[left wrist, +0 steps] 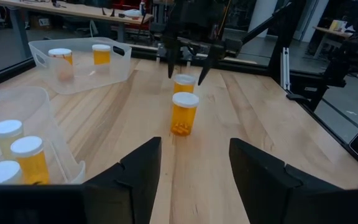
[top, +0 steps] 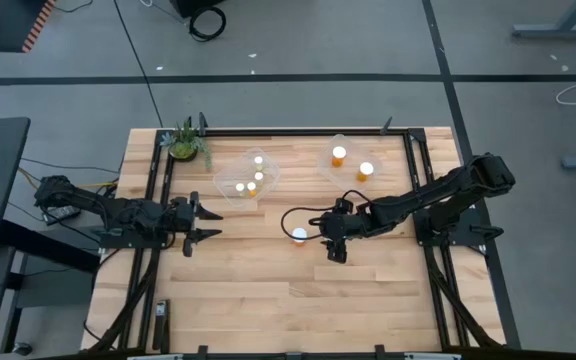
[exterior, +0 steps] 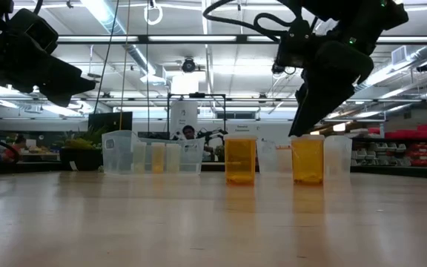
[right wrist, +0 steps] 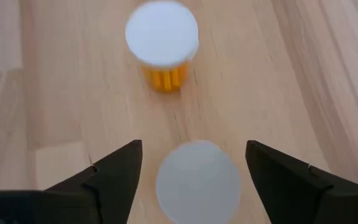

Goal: Pick and place medicine bottles into bin by pill shape (circle, oval)
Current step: Put the right big orange pill bottle into the right transparent bin

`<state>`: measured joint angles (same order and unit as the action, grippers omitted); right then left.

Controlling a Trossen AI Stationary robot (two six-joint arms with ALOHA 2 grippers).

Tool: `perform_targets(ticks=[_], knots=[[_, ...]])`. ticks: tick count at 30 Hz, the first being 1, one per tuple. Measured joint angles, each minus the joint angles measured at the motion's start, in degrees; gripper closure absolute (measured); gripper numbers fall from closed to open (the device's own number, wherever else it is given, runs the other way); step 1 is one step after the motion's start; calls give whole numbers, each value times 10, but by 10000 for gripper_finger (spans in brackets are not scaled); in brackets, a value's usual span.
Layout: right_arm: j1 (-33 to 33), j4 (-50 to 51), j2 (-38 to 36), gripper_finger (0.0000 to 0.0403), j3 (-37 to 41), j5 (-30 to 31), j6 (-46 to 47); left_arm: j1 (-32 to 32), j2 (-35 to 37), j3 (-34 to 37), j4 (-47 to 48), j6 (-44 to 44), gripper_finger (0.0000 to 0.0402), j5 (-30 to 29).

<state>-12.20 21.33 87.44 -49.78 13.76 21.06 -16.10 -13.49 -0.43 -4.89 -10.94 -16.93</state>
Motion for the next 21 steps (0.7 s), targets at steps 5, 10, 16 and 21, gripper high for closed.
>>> perform_targets(ticks=[5, 10, 16, 21], knots=[[0, -1, 0, 107, 0, 1, -10, 0, 0, 0, 0, 0, 209, 0], [0, 25, 0, 107, 0, 1, -1, 0, 0, 0, 0, 0, 211, 0], [0, 34, 0, 107, 7, 1, 5, 0, 0, 0, 0, 0, 204, 0], [0, 33, 0, 107, 21, -4, 16, 0, 0, 0, 0, 0, 203, 0]])
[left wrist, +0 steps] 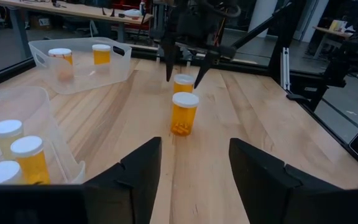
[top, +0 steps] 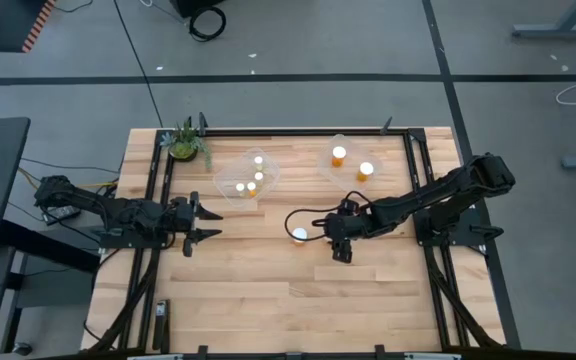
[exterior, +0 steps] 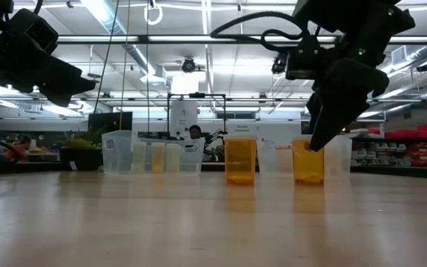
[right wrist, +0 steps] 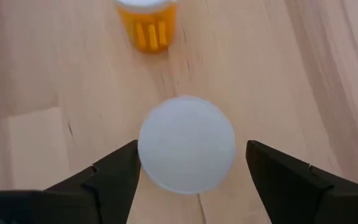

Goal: Pick and place medicine bottles into bin by pill shape (circle, oval)
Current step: Put the right big orange pill bottle into the right transparent bin

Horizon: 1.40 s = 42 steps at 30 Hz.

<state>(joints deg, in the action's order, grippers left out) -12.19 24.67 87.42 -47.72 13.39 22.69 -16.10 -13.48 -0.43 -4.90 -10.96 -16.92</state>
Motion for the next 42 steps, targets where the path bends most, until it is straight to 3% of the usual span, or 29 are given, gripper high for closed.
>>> perform_targets(ticks=[15, 25, 42], knots=[[0, -5, 0, 178, 0, 3, -9, 0, 0, 0, 0, 0, 201, 0], [13, 36, 0, 178, -44, 32, -45, 0, 0, 0, 0, 0, 206, 0], [104, 108, 0, 177, -101, 61, -114, 0, 0, 0, 0, 0, 207, 0]])
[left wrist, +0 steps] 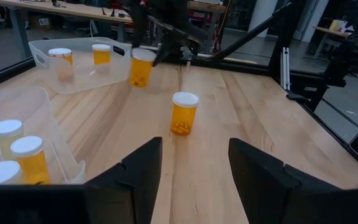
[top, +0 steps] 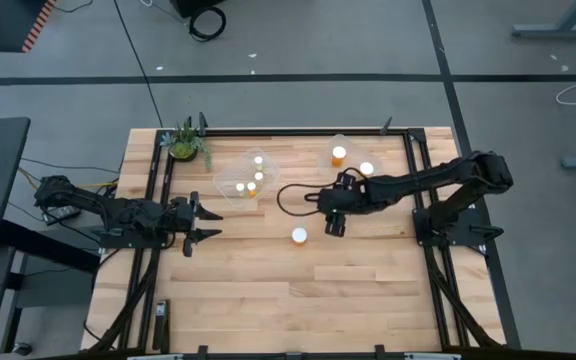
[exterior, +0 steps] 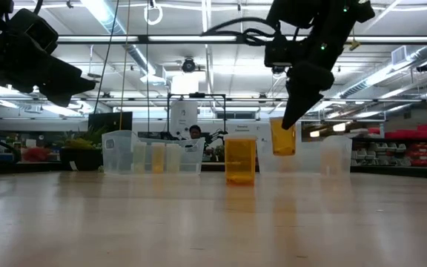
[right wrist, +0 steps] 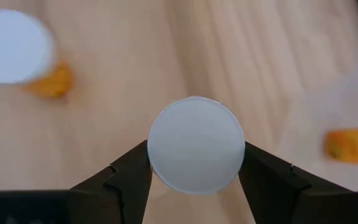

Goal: Pick and place medicine bottles into bin by pill shape (circle, oval)
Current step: Put the right big orange pill bottle into the right transparent bin

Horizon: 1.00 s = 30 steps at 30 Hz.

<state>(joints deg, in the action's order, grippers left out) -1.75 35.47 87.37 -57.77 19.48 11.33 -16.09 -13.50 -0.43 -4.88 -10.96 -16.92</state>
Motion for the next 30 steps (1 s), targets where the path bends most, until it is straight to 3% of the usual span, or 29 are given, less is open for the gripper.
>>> perform_targets(ticks=[15, 23, 30], knots=[[65, 69, 0, 177, -43, 106, 9, 0, 0, 0, 0, 0, 211, 0], [93, 145, 0, 177, -65, 201, 63, 0, 0, 0, 0, 0, 205, 0], [154, 160, 0, 177, -49, 193, 71, 0, 0, 0, 0, 0, 211, 0]])
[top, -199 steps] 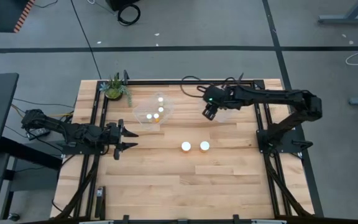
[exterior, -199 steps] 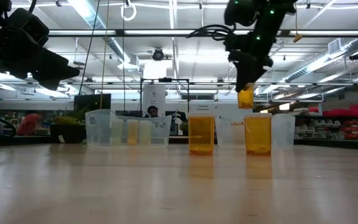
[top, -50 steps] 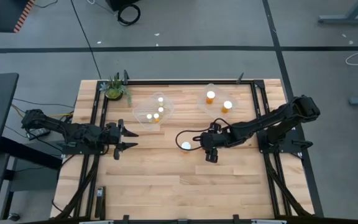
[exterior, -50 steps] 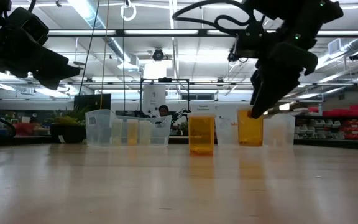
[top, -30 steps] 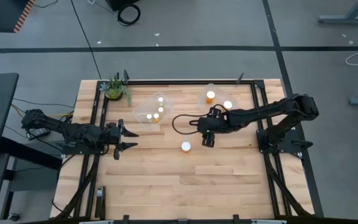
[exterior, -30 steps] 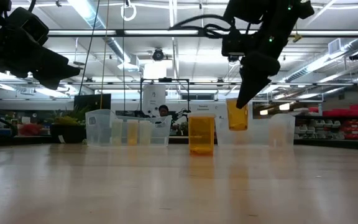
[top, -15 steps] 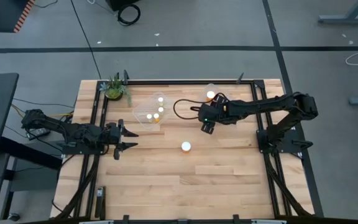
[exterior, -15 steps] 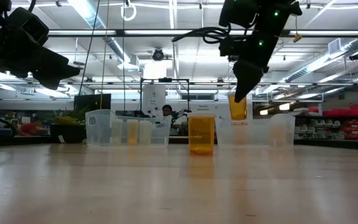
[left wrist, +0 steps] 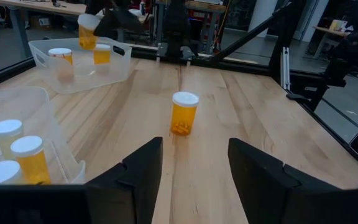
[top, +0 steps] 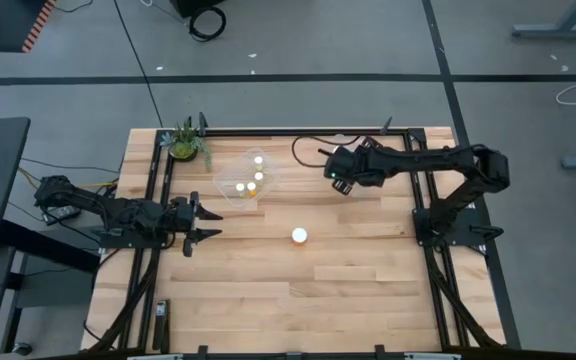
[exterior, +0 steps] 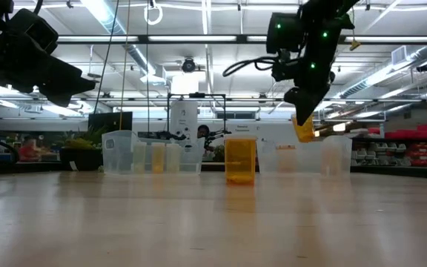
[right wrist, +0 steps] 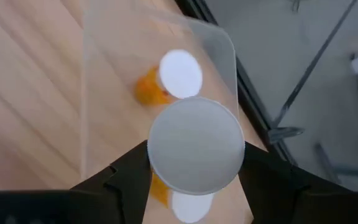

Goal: Pick and place medicine bottles into bin by pill shape (circle, oval)
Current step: Put the right big orange pill bottle into the right transparent bin

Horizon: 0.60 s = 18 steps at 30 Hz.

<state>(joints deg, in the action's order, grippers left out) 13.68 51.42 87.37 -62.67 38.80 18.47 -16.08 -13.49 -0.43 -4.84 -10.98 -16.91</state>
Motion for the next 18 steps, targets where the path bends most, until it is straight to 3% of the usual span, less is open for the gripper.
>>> perform_targets(ticks=[18], knots=[[119, -133, 0, 177, 64, -114, -33, 0, 0, 0, 1, -3, 211, 0]])
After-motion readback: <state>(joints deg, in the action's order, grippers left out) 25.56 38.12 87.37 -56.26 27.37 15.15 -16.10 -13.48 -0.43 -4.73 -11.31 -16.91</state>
